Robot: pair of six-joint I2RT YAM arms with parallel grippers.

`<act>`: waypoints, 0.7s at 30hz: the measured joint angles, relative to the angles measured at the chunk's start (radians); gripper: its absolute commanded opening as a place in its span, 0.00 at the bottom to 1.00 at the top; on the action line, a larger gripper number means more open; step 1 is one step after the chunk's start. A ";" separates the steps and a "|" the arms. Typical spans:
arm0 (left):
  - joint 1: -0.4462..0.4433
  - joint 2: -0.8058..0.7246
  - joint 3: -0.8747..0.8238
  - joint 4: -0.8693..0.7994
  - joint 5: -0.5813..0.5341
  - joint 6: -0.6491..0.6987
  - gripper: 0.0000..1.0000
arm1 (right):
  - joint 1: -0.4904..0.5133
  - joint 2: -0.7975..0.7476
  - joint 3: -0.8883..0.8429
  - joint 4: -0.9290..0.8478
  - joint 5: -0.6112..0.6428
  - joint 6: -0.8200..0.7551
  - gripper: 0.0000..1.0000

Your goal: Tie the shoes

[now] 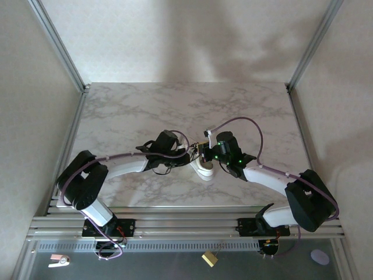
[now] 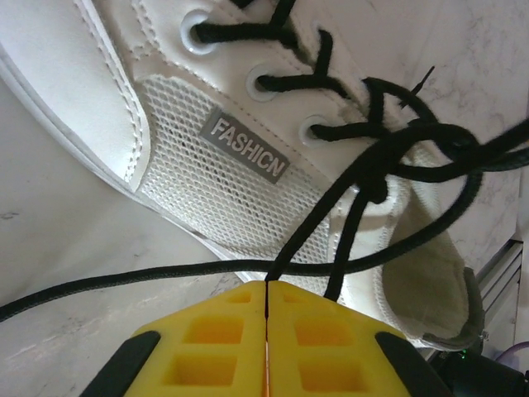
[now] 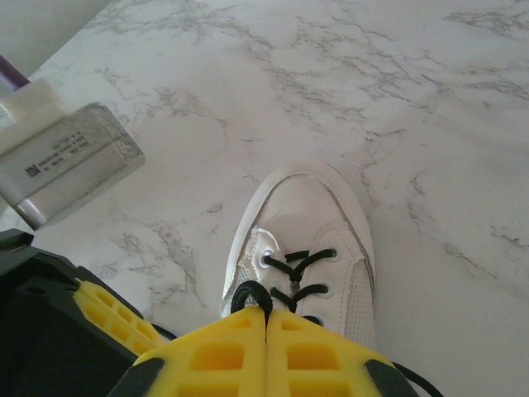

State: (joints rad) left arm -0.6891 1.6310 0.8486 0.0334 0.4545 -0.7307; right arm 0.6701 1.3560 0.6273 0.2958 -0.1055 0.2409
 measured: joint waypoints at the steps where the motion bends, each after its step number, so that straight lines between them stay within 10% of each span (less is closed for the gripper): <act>1: -0.001 0.007 0.000 0.002 0.002 0.000 0.10 | 0.000 0.000 0.000 0.000 0.000 0.000 0.00; 21: -0.002 0.066 0.011 0.013 0.013 0.020 0.30 | 0.000 0.000 0.000 0.000 0.000 0.000 0.00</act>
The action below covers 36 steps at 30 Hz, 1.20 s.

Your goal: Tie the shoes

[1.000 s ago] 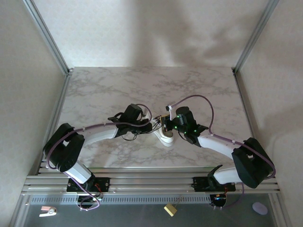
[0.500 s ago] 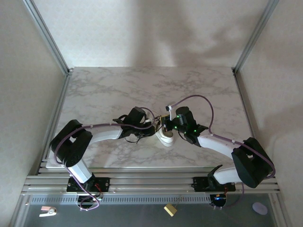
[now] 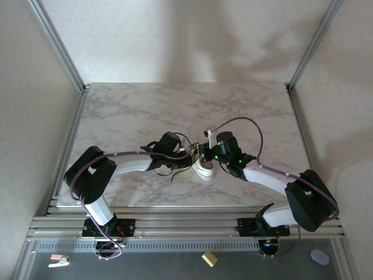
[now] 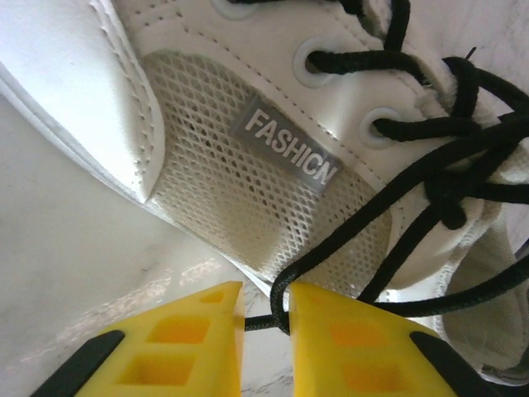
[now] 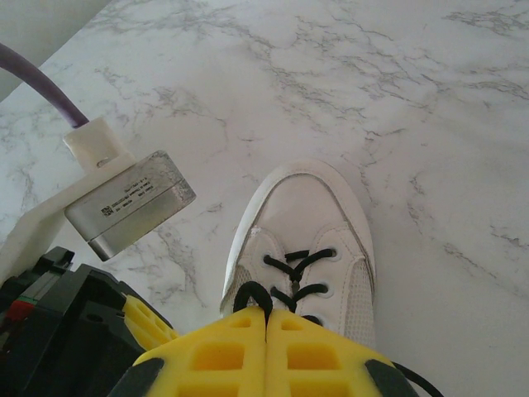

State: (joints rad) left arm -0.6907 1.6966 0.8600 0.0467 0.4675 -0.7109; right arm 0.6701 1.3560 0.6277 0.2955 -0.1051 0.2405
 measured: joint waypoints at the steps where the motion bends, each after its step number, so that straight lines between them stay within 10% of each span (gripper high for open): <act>1: 0.003 -0.008 0.000 -0.006 -0.006 0.008 0.32 | 0.000 0.000 0.000 0.000 0.000 0.000 0.00; 22: -0.039 -0.192 -0.126 -0.204 -0.164 0.214 0.53 | 0.000 0.003 0.015 -0.024 0.001 -0.020 0.00; 36: -0.111 -0.114 -0.068 -0.370 -0.368 0.253 0.32 | 0.000 0.006 0.016 -0.024 0.008 -0.021 0.00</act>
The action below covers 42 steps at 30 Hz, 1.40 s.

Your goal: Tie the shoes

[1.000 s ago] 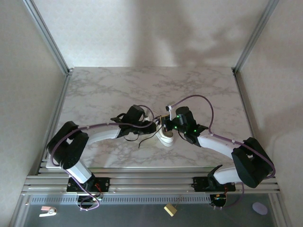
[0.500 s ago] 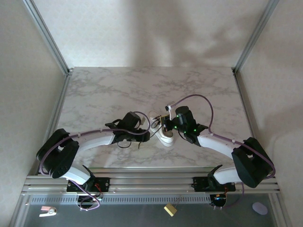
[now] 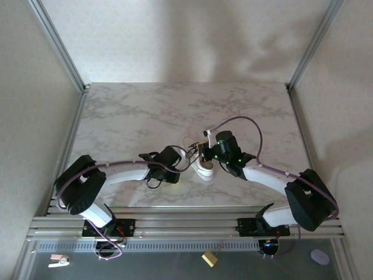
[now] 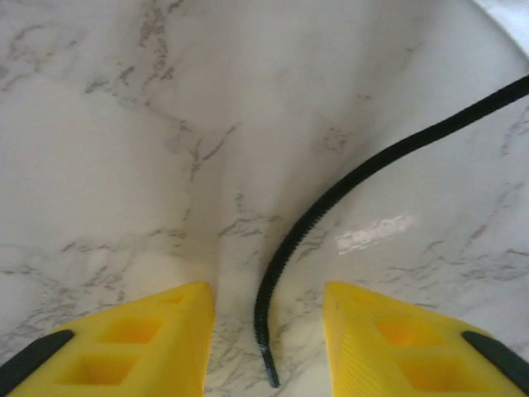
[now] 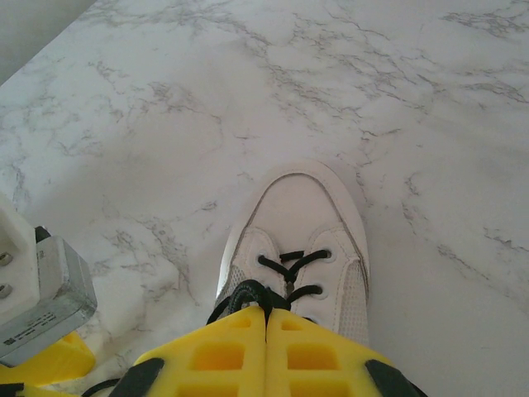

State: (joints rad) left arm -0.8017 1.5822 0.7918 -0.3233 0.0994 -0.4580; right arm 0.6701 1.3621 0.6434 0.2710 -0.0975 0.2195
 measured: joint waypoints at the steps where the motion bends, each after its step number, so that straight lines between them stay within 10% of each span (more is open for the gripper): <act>1: -0.003 0.004 0.005 -0.008 -0.011 0.002 0.29 | 0.000 0.000 0.000 0.000 0.000 -0.002 0.00; 9: -0.018 0.035 0.045 -0.062 -0.094 0.017 0.00 | 0.000 0.000 0.000 -0.003 0.000 -0.003 0.00; 42: 0.161 0.254 0.464 0.054 -0.330 0.167 0.00 | 0.000 -0.024 -0.005 -0.002 -0.008 -0.002 0.00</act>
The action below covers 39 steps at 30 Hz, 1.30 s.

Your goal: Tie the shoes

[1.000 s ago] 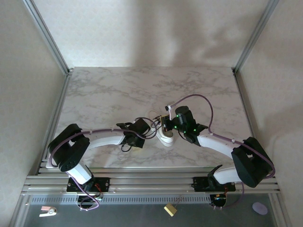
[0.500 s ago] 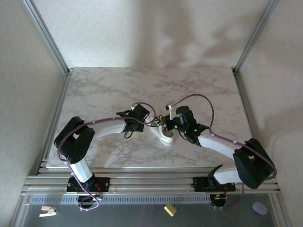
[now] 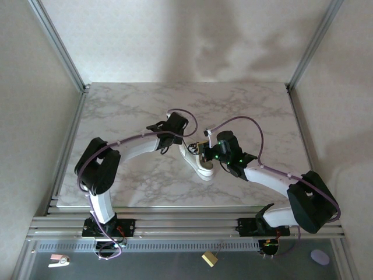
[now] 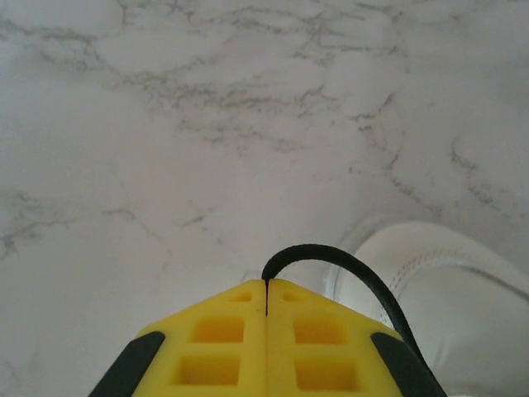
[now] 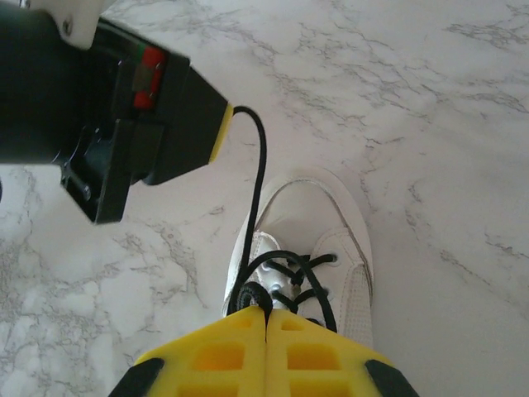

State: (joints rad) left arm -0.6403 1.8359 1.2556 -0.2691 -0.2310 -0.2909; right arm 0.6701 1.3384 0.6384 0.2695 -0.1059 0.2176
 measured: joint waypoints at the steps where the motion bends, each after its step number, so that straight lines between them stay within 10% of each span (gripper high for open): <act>1: 0.003 0.005 0.006 0.006 0.005 0.010 0.00 | 0.000 0.000 -0.002 0.000 0.000 0.000 0.00; 22: 0.045 0.219 0.212 0.050 0.287 0.170 0.05 | 0.000 0.000 -0.008 0.026 -0.003 0.004 0.00; 33: 0.057 0.274 0.267 0.041 0.311 0.169 0.49 | 0.000 0.000 -0.012 0.027 -0.003 0.007 0.00; 39: 0.100 0.188 0.169 0.060 0.280 0.095 0.41 | 0.000 0.000 -0.013 0.027 -0.003 0.007 0.00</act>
State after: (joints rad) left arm -0.5400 2.0239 1.4246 -0.2096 0.0490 -0.1959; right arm 0.6701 1.3388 0.6258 0.2962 -0.1089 0.2249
